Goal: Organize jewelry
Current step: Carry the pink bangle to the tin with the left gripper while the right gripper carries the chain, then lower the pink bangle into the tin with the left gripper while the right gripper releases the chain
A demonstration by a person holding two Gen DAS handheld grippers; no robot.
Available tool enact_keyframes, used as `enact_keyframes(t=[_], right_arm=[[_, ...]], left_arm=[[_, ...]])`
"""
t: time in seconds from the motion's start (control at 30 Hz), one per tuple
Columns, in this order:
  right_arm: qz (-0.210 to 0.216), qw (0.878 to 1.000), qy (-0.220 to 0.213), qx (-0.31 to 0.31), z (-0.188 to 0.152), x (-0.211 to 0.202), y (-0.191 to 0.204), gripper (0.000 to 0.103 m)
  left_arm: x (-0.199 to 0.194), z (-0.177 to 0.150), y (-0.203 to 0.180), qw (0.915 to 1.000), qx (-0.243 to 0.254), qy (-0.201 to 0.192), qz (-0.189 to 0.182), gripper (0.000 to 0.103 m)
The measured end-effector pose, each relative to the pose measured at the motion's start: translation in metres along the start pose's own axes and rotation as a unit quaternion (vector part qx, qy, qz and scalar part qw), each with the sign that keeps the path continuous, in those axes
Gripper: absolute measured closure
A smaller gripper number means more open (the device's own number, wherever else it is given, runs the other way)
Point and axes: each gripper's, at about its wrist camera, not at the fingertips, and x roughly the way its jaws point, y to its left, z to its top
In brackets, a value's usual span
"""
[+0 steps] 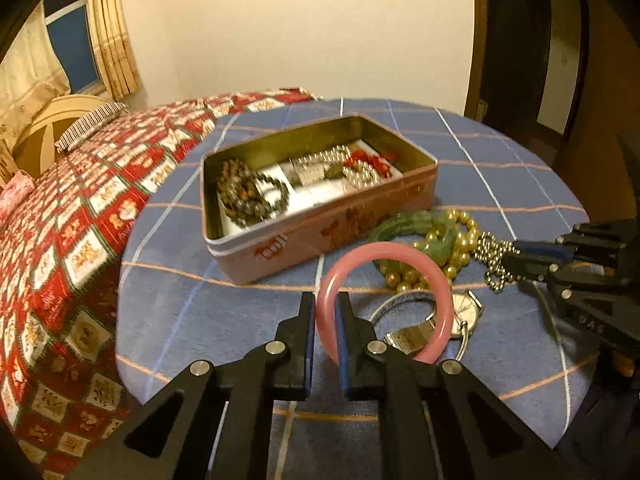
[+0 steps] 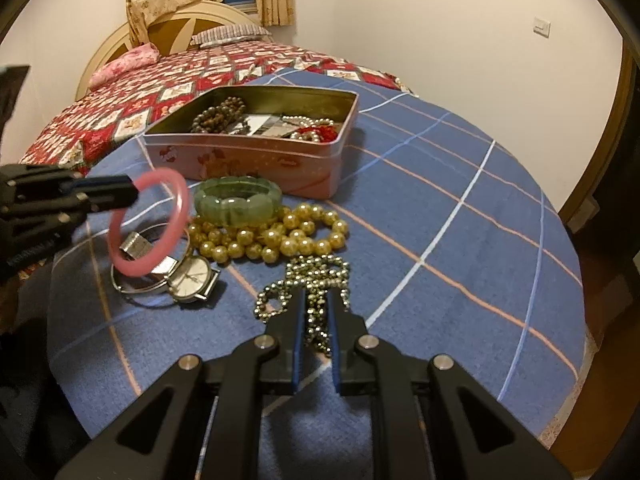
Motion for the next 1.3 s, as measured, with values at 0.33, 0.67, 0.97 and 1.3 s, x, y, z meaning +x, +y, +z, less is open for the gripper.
enact_keyframes(t=[0.33,0.67,0.97,1.3], right_arm=[[-0.020,0.998,-0.054,-0.012,0.025,-0.040,-0.001,0.091],[-0.035,0.994,-0.095,-0.045,0.079,-0.047,0.003,0.091],[-0.025,0.991,-0.115,-0.066,0.132,-0.021,0.013,0.091],[-0.030,0.990,-0.110,-0.081,0.154,0.012,0.019,0.091]], left_arm=[[-0.037,0.027,0.019,0.9987,-0.010,-0.046,0.018,0.094],[-0.041,0.072,0.046,0.9945,-0.003,-0.079,0.069,0.094],[0.001,0.099,0.068,0.9944,-0.013,-0.059,0.087,0.094],[0.035,0.111,0.076,0.9948,-0.006,-0.037,0.095,0.094]])
